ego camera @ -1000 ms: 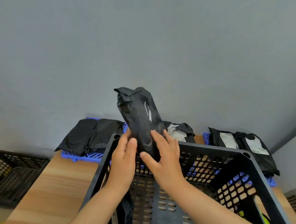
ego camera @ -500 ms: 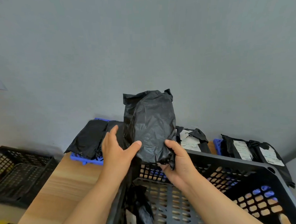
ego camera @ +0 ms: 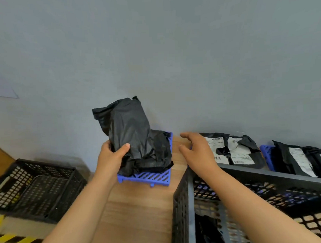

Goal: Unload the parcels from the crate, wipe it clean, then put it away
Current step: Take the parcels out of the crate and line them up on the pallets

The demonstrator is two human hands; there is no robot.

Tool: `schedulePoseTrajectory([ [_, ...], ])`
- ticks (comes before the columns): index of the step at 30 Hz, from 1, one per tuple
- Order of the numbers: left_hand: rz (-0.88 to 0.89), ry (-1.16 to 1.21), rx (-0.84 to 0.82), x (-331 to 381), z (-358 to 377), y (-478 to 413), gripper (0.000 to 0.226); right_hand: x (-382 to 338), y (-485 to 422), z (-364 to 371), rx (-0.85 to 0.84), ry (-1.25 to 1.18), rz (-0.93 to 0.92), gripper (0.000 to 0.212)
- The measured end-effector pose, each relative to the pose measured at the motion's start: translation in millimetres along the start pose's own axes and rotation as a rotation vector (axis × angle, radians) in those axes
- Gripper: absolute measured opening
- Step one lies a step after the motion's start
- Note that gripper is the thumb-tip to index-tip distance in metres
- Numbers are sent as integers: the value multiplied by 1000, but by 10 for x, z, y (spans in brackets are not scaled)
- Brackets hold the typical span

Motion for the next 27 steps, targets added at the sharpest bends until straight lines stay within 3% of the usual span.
schedulePoseTrajectory([
  [3, -61, -173, 14, -264, -295, -503, 57, 109, -69, 161, -54, 262, 91, 33],
  [8, -146, -401, -122, -719, -338, -1023, 53, 197, -111, 218, -80, 390, 207, 27],
  [12, -106, -469, -226, -844, -151, -1241, 51, 215, -103, 243, -75, 461, 246, 28],
  [15, 12, -673, -247, -860, -115, -1294, 56, 213, -104, 251, -64, 496, 267, 28],
  [19, 284, -1257, -78, -737, -225, -1230, 67, 185, -98, 232, -21, 533, 265, 26],
  [24, 683, -1408, -237, -815, 117, -947, 45, 189, -88, 205, 13, 536, 281, 24],
  [27, 611, -1464, -324, -940, 129, -960, 55, 192, -81, 201, 13, 543, 297, 24],
])
Point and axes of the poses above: each hand's wrist, its own y-axis away from the middle knuckle, its own z-axis out of the palm, x = y × z, the point moved 10 cm from there along -y, towards the middle knuckle, and after that the axes turned 1 degree about x, right-handed, at the moved point
